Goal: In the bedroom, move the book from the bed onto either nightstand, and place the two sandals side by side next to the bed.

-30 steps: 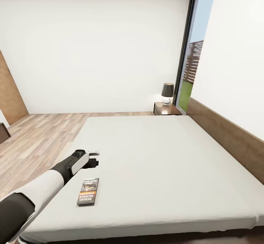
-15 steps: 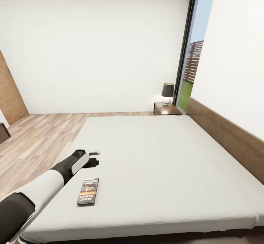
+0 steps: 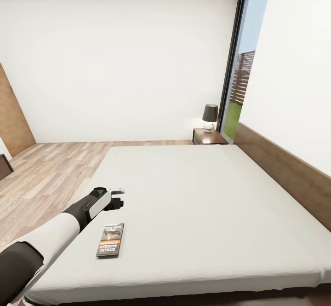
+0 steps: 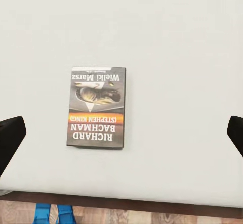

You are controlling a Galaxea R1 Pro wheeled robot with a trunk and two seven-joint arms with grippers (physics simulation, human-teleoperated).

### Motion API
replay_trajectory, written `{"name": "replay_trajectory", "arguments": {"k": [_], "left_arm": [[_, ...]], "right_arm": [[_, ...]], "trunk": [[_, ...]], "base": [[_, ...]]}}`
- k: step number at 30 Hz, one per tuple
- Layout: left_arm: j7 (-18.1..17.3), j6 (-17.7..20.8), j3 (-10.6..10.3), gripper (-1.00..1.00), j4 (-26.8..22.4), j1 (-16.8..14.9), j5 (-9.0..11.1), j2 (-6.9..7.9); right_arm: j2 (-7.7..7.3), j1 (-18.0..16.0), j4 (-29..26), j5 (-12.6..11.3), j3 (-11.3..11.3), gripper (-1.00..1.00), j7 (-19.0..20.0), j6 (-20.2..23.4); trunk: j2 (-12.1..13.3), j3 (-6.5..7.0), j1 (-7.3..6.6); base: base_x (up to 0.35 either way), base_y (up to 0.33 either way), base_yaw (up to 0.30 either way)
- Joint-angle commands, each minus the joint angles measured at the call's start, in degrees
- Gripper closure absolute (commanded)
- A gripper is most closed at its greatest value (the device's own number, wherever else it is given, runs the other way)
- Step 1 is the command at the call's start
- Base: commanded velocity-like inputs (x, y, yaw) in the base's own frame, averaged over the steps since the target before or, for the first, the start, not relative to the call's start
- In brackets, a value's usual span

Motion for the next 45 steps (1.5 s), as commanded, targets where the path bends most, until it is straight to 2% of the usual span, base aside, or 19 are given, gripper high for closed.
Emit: {"name": "replay_trajectory", "arguments": {"k": [1, 19, 30, 45], "left_arm": [[0.48, 0.07, -0.42, -1.0, -0.15, -0.06, 0.6, 0.12], [0.48, -0.16, -0.53, -1.0, -0.11, -0.14, 0.57, 0.4], [0.48, -1.37, -0.7, -1.0, 0.1, -0.14, 0.52, 0.35], [0.48, -1.74, -0.73, -1.0, 0.19, -0.15, 0.51, 0.41]], "right_arm": [[-0.42, 0.29, 0.2, -0.55, 0.57, -1.0, -0.02, -0.38], [-1.43, 2.47, 0.2, -0.52, 0.58, -1.0, -0.02, -0.27], [-2.67, 3.51, 0.2, -0.53, 0.64, -1.0, 0.03, -0.21], [-3.91, 6.22, 0.2, -0.55, 0.65, -1.0, -0.02, -0.17]], "trunk": [[-0.06, -0.07, 0.01], [-0.06, -0.02, 0.01], [-0.06, -0.01, 0.01], [-0.06, -0.01, 0.01]], "base": [[0.0, 0.0, 0.0], [0.0, 0.0, 0.0], [0.007, 0.0, 0.0], [0.127, 0.011, 0.0]]}}
